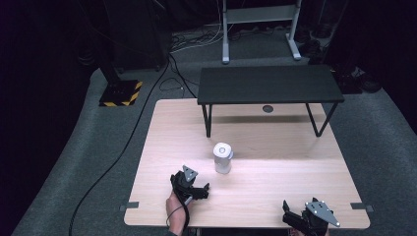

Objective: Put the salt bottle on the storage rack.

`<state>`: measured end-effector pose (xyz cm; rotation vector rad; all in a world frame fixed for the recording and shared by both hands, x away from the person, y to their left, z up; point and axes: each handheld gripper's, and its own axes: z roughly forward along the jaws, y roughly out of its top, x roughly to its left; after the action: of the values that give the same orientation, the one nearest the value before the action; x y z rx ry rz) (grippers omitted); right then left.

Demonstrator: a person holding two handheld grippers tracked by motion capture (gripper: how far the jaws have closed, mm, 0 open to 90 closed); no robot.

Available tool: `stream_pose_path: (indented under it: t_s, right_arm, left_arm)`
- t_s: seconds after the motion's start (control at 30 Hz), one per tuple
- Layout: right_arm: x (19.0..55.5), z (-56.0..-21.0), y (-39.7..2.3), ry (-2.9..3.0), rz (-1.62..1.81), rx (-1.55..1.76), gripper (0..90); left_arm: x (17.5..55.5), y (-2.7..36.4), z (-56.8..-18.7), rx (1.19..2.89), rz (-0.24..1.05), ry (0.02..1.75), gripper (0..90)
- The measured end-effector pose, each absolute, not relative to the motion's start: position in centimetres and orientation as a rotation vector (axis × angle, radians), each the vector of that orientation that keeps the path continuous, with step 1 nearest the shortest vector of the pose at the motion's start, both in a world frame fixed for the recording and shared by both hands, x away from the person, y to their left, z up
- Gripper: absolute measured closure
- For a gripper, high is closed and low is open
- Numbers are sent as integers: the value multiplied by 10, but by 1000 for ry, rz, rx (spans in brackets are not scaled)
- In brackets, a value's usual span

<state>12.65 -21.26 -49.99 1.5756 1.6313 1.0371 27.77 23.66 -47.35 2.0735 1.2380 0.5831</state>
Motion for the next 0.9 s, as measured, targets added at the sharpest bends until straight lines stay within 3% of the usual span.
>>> stream_pose_path:
  t_s: [0.5,0.9]
  right_arm:
    - [143,-492,-199,1698,1029,1520,0]
    - [210,-480,-159,1916,1085,1340,0]
  left_arm:
    - [278,236,-474,2074,583,1238,2]
    - [277,236,-474,2076,585,1233,2]
